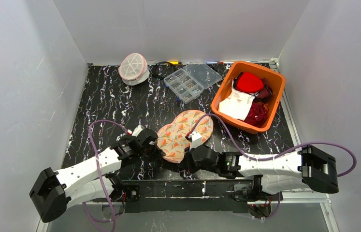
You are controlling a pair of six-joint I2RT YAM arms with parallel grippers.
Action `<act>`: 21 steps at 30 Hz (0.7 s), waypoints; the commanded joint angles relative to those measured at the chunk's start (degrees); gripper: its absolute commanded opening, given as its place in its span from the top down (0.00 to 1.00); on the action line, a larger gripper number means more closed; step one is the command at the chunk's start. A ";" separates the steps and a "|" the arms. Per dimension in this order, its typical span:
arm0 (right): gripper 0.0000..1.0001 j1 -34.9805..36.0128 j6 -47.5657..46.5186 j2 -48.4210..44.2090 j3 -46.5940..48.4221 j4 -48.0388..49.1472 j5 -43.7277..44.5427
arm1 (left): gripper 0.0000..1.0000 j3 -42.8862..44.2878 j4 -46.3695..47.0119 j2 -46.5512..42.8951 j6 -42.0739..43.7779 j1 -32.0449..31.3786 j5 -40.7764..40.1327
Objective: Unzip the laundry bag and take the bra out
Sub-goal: Unzip the laundry bag at the center of the board.
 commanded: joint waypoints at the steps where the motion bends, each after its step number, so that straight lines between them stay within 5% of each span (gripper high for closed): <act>1: 0.99 0.24 0.31 -2.61 -1.38 -2.11 2.66 | 1.00 0.82 -4.81 -1.19 0.69 1.30 -5.81; 21: 0.99 0.23 -2.18 -3.06 -5.60 -1.88 7.05 | 1.00 1.36 -3.03 1.24 3.71 2.31 -2.49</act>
